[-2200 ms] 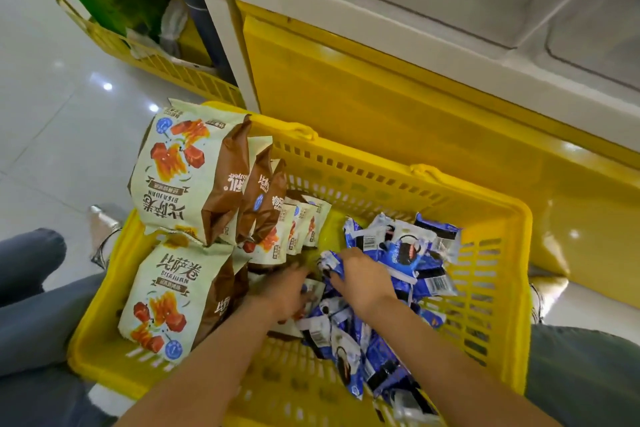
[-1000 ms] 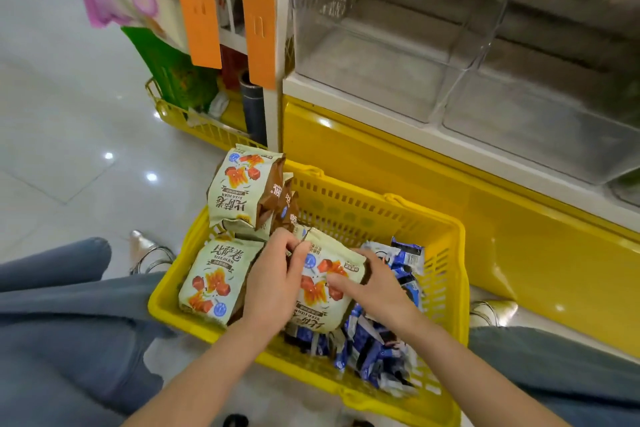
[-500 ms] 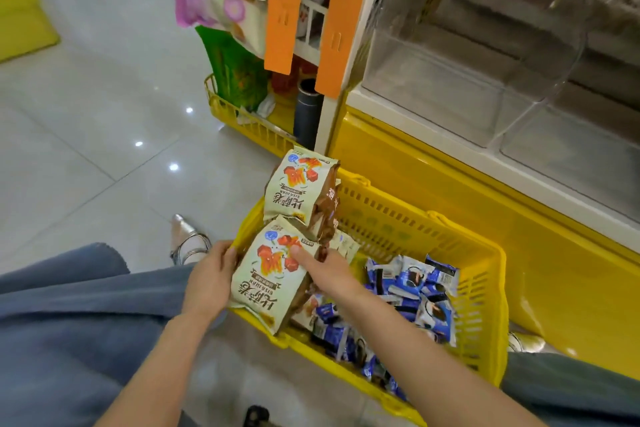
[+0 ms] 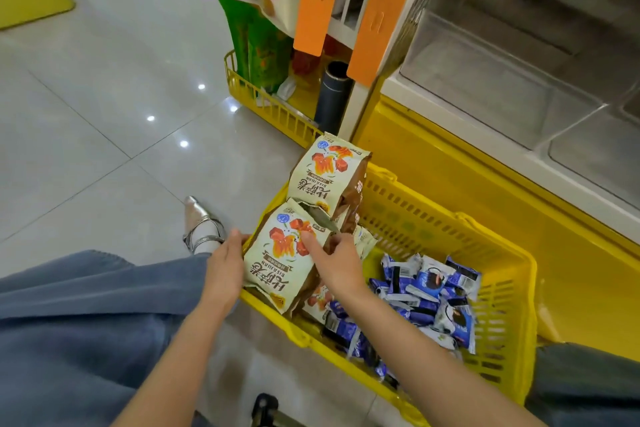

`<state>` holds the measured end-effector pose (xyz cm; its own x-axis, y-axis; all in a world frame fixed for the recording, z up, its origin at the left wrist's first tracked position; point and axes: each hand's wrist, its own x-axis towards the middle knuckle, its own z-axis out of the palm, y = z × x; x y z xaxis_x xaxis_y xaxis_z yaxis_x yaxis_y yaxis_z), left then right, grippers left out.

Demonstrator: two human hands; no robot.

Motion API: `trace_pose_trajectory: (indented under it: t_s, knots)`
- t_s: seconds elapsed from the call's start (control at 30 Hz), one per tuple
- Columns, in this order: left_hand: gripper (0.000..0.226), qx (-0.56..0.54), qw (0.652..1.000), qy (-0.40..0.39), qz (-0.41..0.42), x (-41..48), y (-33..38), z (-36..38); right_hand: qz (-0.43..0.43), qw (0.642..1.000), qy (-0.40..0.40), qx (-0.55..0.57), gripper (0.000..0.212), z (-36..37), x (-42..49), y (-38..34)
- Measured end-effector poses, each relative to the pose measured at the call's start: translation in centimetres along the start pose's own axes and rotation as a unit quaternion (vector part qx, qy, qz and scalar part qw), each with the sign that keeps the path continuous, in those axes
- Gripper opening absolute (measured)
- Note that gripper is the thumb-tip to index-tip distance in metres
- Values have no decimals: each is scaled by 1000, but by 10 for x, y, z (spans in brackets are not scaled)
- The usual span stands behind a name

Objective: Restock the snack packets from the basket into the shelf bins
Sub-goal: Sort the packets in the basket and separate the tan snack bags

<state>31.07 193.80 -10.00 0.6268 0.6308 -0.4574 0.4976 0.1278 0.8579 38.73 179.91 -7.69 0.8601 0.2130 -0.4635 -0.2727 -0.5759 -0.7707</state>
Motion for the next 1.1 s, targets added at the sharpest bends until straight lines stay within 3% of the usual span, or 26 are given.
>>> trace_pose_trajectory:
  t_s: [0.1,0.17,0.27,0.37,0.47,0.53,0.6,0.73,0.83,0.9,1.0,1.1]
  knots:
    - [49,59,998,9,20,-4,10,-1,-26,997,-53,53,51,-17,-7,13]
    - [42,114,985,67,108,-9,19,-2,-66,996,-64,23,39,-34,-12,30]
    - [27,159,938,126,282,-26,43,1,-108,990,-45,-82,26,-67,-17,65]
    - [19,165,901,52,397,-55,62,25,-121,970,-16,-211,35,-99,-13,102]
    - [21,201,869,-75,446,-77,55,69,-121,943,29,-309,49,-124,-1,126]
    - [20,255,858,-158,416,-78,39,101,-120,919,2,-376,63,-133,8,137]
    - [25,322,858,-218,336,-66,19,132,-103,893,-57,-435,76,-138,15,151]
    - [48,452,810,-343,145,-21,-19,177,-102,829,-126,-535,64,-143,19,174]
    - [59,436,804,-403,36,5,-45,190,-110,855,-115,-494,48,-149,20,178]
    - [59,472,769,-430,-3,13,-59,192,-118,880,-96,-450,43,-153,21,177]
    - [49,530,734,-424,13,17,-76,196,-161,904,8,-397,37,-159,28,171]
    - [40,532,753,-385,43,17,-80,200,-129,895,19,-426,52,-163,46,166]
